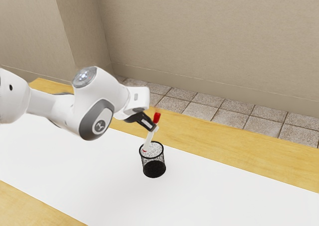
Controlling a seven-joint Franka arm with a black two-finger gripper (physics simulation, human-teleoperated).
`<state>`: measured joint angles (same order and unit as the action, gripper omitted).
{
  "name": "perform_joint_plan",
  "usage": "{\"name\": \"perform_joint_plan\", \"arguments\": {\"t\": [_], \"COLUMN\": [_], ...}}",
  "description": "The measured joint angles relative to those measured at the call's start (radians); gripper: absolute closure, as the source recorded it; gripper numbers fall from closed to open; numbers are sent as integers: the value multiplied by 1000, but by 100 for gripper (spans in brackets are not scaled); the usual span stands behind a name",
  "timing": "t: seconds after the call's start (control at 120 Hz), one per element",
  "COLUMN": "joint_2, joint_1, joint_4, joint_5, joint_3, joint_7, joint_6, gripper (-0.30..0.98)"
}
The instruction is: Put the marker into the pen holder.
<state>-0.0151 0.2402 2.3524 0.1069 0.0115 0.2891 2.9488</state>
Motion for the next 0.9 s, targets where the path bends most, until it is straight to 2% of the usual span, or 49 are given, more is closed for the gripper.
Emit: {"name": "perform_joint_plan", "arguments": {"t": [0.525, 0.9], "joint_2": [-44, 10], "joint_1": [-9, 36], "joint_4": [-18, 69], "joint_5": [4, 28], "joint_3": [18, 16], "joint_7": [62, 84], "joint_6": [62, 88], "gripper": [77, 77]}}
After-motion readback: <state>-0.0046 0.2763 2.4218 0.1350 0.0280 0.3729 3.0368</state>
